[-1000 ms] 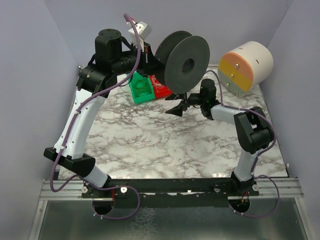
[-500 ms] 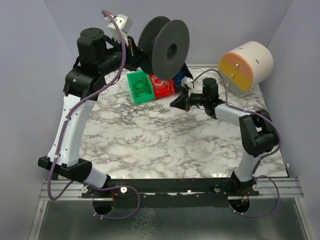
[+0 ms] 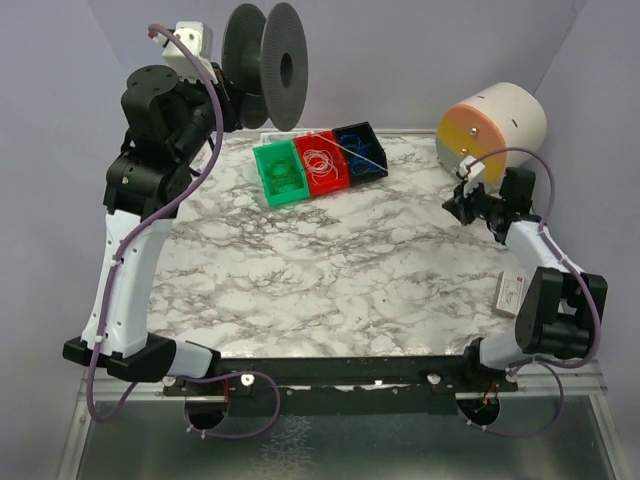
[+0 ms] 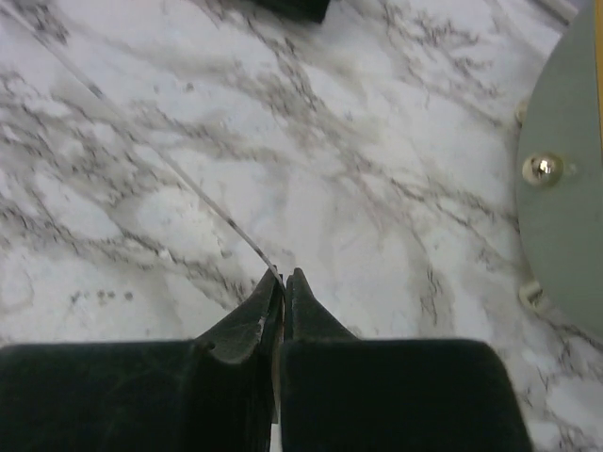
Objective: Wrap the cables
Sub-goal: Wrap the cable around the cable reel.
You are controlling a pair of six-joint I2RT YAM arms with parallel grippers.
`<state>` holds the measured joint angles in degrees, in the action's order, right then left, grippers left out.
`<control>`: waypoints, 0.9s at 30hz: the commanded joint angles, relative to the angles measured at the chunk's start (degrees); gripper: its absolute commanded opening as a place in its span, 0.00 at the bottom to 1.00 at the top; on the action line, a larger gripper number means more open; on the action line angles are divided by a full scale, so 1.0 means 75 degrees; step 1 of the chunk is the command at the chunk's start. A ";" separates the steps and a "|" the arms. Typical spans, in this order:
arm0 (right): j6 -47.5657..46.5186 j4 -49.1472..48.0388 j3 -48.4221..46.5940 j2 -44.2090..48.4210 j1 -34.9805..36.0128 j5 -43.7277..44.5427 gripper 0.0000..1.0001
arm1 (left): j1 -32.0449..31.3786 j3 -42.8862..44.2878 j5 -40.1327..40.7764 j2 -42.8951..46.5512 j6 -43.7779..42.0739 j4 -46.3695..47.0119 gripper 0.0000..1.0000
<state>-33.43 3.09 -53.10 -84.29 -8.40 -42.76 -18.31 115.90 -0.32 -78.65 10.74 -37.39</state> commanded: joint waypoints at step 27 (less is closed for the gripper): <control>-0.8965 1.0126 -0.2760 -0.0039 0.0009 -0.4964 0.69 | 0.0084 -0.2164 -0.1620 0.0323 0.1060 0.1978 0.00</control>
<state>-101.41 74.30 -72.40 -84.33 -13.54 -66.65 -17.74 95.37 -8.40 -76.09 13.45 -30.65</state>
